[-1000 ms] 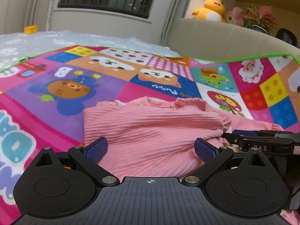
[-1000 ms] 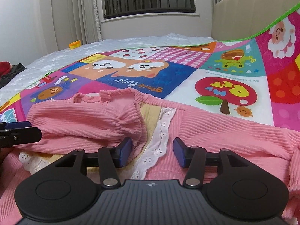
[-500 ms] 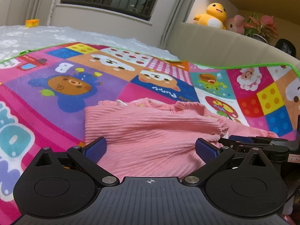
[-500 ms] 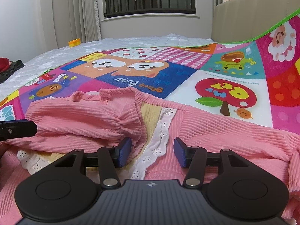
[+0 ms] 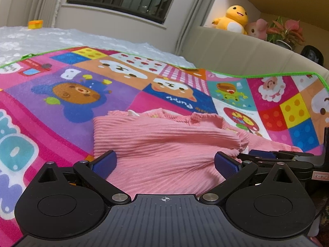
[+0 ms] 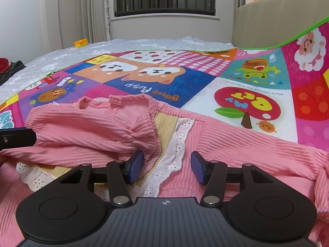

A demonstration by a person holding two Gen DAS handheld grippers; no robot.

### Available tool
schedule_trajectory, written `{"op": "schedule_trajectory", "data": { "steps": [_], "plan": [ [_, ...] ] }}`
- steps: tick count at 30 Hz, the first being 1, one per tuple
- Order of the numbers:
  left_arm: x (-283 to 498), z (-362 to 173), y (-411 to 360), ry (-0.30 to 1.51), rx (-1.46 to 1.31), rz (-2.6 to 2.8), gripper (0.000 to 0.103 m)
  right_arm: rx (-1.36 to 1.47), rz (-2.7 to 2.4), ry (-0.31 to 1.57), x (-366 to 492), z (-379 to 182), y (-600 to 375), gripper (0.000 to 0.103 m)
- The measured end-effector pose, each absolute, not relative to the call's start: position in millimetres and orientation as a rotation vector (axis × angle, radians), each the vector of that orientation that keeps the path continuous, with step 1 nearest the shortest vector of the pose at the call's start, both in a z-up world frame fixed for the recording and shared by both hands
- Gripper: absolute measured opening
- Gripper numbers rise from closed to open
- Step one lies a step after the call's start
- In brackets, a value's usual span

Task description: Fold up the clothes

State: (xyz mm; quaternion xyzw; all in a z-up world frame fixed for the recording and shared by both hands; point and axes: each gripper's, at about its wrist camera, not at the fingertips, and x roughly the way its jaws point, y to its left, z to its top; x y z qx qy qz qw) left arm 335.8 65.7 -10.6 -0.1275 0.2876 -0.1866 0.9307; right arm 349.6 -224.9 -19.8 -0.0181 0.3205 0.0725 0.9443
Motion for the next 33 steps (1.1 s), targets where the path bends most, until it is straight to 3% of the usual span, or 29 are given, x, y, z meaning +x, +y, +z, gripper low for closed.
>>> {"op": "schedule_trajectory", "data": {
  "steps": [4, 6, 9, 14, 16, 18, 24, 27, 29, 30, 33],
  "plan": [
    [334, -10, 71, 0.585, -0.286, -0.394, 0.103, 0.015, 0.170, 0.657, 349, -13, -234, 0.053],
    [332, -9, 73, 0.579, -0.297, -0.397, 0.103, 0.070, 0.216, 0.627, 340, 0, -241, 0.062],
    [327, -6, 75, 0.561, -0.298, -0.404, 0.103, 0.119, 0.302, 0.586, 333, 19, -243, 0.063],
    [322, -1, 79, 0.548, -0.296, -0.428, 0.103, 0.083, 0.323, 0.696, 370, 11, -218, 0.065],
    [320, 2, 82, 0.539, -0.305, -0.448, 0.103, 0.050, 0.295, 0.746, 382, -1, -209, 0.053],
    [319, 4, 85, 0.528, -0.320, -0.466, 0.103, 0.052, 0.291, 0.750, 383, 3, -205, 0.016],
    [317, 8, 95, 0.482, -0.412, -0.518, 0.103, 0.258, 0.340, 0.629, 358, 72, -230, 0.016],
    [319, 5, 92, 0.503, -0.399, -0.500, 0.103, 0.203, 0.282, 0.695, 358, 60, -232, 0.018],
    [322, 2, 89, 0.531, -0.377, -0.477, 0.103, 0.132, 0.209, 0.778, 365, 32, -229, 0.029],
    [323, 0, 87, 0.545, -0.366, -0.466, 0.103, 0.094, 0.169, 0.810, 368, 16, -228, 0.044],
    [325, -4, 86, 0.569, -0.350, -0.454, 0.103, -0.023, 0.140, 0.776, 362, -2, -223, 0.050]
  ]
}}
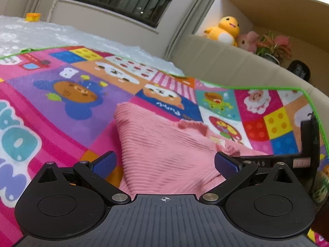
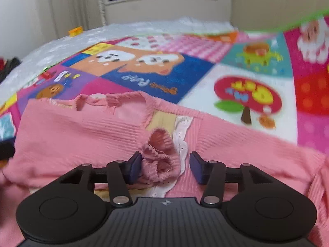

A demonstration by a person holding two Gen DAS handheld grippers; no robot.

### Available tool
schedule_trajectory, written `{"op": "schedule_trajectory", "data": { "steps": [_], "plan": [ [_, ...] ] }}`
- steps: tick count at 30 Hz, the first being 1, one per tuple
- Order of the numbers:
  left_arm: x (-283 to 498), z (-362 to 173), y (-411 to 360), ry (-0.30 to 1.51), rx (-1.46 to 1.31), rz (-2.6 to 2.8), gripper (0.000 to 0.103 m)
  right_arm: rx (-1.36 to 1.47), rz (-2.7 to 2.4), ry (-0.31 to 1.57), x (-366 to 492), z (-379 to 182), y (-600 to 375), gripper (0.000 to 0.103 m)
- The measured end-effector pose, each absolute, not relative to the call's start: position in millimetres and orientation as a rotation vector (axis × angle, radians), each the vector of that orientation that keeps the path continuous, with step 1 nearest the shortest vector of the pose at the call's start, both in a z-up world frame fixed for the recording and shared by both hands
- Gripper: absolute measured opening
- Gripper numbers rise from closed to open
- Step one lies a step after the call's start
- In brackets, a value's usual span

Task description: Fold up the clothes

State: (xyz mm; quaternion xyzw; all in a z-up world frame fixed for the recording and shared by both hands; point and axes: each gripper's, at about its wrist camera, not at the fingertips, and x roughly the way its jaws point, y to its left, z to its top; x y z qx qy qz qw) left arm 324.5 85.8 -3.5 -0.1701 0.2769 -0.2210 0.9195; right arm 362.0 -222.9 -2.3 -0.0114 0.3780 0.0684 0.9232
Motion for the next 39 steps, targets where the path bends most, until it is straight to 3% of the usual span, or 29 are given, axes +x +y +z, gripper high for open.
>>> {"op": "schedule_trajectory", "data": {
  "steps": [7, 9, 13, 19, 24, 33, 37, 38, 39],
  "plan": [
    [325, -8, 82, 0.588, -0.312, -0.442, 0.103, -0.187, 0.181, 0.552, 323, 34, -196, 0.050],
    [324, -7, 82, 0.588, -0.311, -0.442, 0.103, -0.141, 0.238, 0.578, 326, 32, -193, 0.043],
    [324, -8, 82, 0.593, -0.316, -0.441, 0.103, -0.141, 0.210, 0.712, 349, -2, -190, 0.043],
    [324, -8, 82, 0.598, -0.316, -0.441, 0.103, -0.122, 0.203, 0.696, 342, 3, -196, 0.043],
    [327, -10, 85, 0.611, -0.340, -0.440, 0.103, -0.163, 0.119, 0.612, 297, 28, -241, 0.058],
    [328, -11, 82, 0.615, -0.328, -0.434, 0.103, -0.543, -0.064, 0.697, 224, 15, -304, 0.058],
    [329, -12, 83, 0.617, -0.331, -0.434, 0.103, -0.557, -0.094, 0.657, 232, 9, -308, 0.058],
    [329, -12, 83, 0.618, -0.332, -0.435, 0.103, -0.522, -0.101, 0.655, 242, 8, -309, 0.054],
    [329, -12, 83, 0.618, -0.334, -0.436, 0.103, -0.492, -0.103, 0.662, 251, 8, -310, 0.026]
  ]
}}
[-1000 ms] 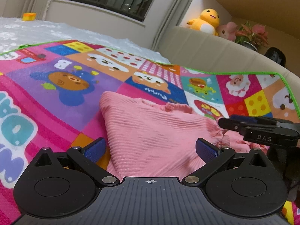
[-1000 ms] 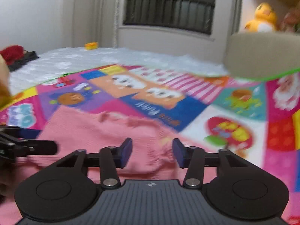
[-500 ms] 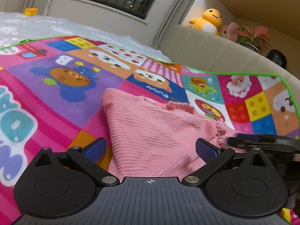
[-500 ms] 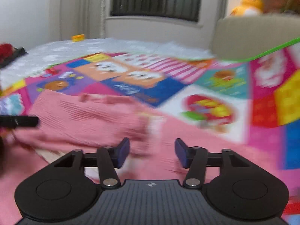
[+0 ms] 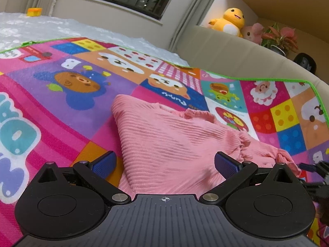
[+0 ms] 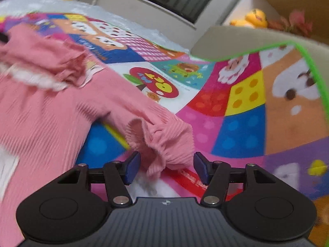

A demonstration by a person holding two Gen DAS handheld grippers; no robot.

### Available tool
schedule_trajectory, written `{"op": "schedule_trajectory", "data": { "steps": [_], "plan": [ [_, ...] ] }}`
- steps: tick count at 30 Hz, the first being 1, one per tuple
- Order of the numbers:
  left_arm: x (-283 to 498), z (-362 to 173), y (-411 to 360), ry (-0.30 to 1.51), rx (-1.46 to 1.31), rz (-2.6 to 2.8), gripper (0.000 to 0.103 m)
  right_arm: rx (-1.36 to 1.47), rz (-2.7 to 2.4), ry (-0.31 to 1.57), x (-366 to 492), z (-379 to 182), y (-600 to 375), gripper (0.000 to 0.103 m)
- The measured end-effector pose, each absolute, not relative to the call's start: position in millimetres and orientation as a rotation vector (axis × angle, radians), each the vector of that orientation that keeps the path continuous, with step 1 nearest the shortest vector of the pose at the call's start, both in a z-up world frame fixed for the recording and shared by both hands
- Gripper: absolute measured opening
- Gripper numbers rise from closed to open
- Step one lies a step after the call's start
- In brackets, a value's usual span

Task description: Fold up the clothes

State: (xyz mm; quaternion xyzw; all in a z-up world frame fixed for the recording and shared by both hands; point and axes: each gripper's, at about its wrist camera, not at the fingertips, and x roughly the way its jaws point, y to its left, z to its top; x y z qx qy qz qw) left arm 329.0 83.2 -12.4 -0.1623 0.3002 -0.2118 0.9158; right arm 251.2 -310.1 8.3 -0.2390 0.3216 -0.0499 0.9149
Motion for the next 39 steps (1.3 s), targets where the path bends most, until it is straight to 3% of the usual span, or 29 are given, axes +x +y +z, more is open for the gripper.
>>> {"op": "schedule_trajectory", "data": {
  "steps": [1, 2, 10, 13, 22, 25, 27, 33, 36, 39],
  "plan": [
    [329, -13, 84, 0.619, -0.339, -0.437, 0.103, -0.463, -0.098, 0.682, 261, 9, -311, 0.009],
    [330, -13, 85, 0.620, -0.345, -0.439, 0.103, -0.429, -0.091, 0.686, 269, 16, -311, 0.006],
    [329, -12, 86, 0.617, -0.354, -0.443, 0.103, -0.170, 0.144, 0.397, 305, 169, -254, 0.005],
    [329, -11, 86, 0.615, -0.355, -0.442, 0.103, -0.131, 0.283, 0.361, 313, 197, -216, 0.005],
    [329, -10, 89, 0.612, -0.372, -0.452, 0.103, -0.194, 0.505, 0.521, 347, 143, -109, 0.006],
    [328, -9, 91, 0.604, -0.380, -0.464, 0.103, -0.175, 0.566, 0.542, 349, 135, -98, 0.019],
    [325, -8, 92, 0.591, -0.386, -0.479, 0.103, -0.162, 0.567, 0.508, 344, 142, -102, 0.047],
    [313, 4, 94, 0.530, -0.402, -0.541, 0.103, -0.097, 0.499, 0.424, 321, 163, -156, 0.064],
    [303, 16, 102, 0.481, -0.473, -0.589, 0.103, -0.073, 0.430, 0.424, 300, 145, -199, 0.071],
    [296, 28, 104, 0.449, -0.509, -0.609, 0.103, -0.095, 0.329, 0.460, 282, 106, -236, 0.072]
  ]
}}
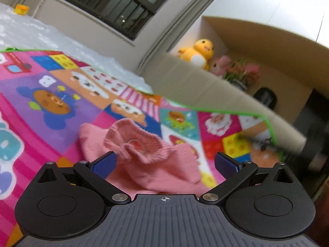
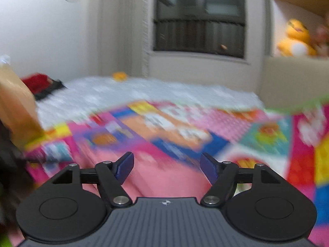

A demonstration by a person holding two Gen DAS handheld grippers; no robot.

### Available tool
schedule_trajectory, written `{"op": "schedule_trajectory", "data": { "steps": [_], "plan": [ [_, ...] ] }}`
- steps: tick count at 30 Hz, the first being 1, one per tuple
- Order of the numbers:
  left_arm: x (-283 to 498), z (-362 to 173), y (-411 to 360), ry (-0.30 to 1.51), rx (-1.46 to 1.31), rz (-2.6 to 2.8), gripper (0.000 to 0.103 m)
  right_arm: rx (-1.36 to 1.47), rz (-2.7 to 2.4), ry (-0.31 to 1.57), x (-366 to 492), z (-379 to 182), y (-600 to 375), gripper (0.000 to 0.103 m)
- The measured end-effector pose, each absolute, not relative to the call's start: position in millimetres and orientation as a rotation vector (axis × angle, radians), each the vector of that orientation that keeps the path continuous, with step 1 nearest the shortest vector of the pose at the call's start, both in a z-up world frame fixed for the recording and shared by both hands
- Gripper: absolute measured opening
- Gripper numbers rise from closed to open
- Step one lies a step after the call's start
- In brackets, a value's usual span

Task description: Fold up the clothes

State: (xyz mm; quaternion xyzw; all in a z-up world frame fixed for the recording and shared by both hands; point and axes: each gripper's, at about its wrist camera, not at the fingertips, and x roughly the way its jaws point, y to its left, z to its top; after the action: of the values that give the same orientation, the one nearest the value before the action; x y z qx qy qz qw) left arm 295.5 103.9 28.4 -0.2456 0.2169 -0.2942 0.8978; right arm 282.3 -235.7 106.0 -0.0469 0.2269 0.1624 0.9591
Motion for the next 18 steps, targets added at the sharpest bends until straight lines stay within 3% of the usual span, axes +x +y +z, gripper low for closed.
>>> {"op": "schedule_trajectory", "data": {
  "steps": [10, 14, 18],
  "plan": [
    [320, 33, 58, 0.567, -0.050, -0.486, 0.099, 0.114, 0.097, 0.586, 252, -10, -329, 0.073],
    [335, 32, 43, 0.624, -0.060, -0.555, 0.063, 0.224, 0.118, 0.555, 251, -14, -344, 0.084],
    [346, 34, 36, 0.637, -0.031, -0.489, 0.049, 0.219, 0.131, 0.561, 251, -17, -343, 0.088]
  ]
}}
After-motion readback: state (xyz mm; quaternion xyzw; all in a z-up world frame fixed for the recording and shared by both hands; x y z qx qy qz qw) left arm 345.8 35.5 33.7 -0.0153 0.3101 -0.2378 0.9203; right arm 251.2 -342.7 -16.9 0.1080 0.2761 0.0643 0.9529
